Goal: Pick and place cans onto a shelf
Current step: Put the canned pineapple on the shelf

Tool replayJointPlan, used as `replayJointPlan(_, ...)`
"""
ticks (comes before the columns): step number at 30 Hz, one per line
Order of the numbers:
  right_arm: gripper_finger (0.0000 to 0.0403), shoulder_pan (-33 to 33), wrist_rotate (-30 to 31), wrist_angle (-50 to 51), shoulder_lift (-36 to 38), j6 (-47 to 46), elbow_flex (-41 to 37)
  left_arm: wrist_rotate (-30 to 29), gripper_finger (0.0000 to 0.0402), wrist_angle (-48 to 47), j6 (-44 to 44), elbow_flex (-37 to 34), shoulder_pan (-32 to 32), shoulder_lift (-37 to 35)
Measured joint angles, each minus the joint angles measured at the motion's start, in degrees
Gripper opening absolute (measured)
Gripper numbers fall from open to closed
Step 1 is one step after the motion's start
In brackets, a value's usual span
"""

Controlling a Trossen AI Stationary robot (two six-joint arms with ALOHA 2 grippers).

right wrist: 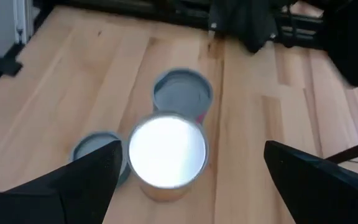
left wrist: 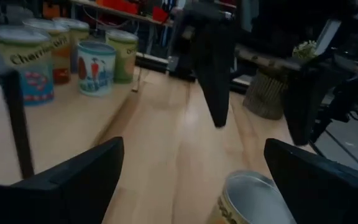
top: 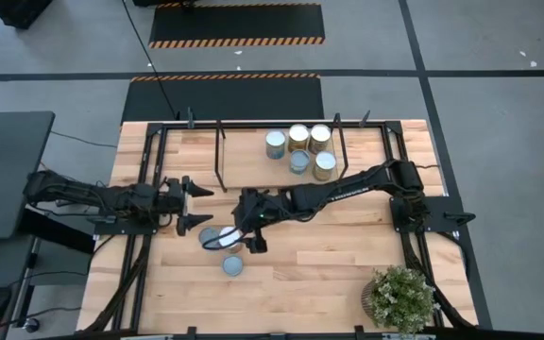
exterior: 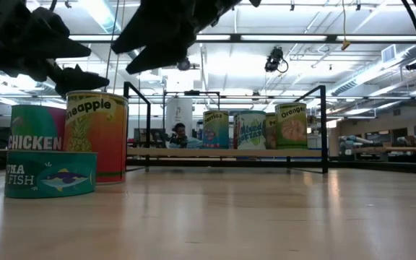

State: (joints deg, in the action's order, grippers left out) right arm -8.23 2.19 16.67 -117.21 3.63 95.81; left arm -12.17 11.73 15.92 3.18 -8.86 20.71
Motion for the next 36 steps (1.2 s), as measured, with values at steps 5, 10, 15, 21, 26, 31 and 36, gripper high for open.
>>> replayJointPlan(5,0.0400,-1.3,1.6,-0.5,0.0,-1.6,0.0,-0.7,0.0393,1.9,2.6,0.0,-2.2,2.5)
replayJointPlan(10,0.0400,-2.3,2.9,-1.9,0.0,-1.6,0.7,-6.5,0.0393,3.6,4.5,0.0,-3.8,5.1)
replayJointPlan(15,0.0400,-2.8,3.6,-6.4,-2.6,0.7,0.7,-6.3,0.0393,4.7,4.6,0.0,-4.2,6.7)
replayJointPlan(21,0.0400,-3.5,5.5,-7.9,-4.7,0.6,0.7,-2.9,0.0393,4.4,4.5,0.0,-7.5,8.1)
replayJointPlan(26,0.0400,-4.1,8.8,-11.1,-7.9,0.8,0.7,-6.5,0.0393,5.4,4.5,0.0,-10.4,9.7)
replayJointPlan(31,0.0400,-4.1,9.9,-14.7,-9.1,0.6,0.8,-8.8,0.0393,5.6,4.8,0.0,-11.6,10.2)
replayJointPlan(36,0.0400,-4.0,9.9,-14.0,-9.3,-0.7,0.7,-9.7,0.0393,5.3,7.6,0.0,-11.6,10.5)
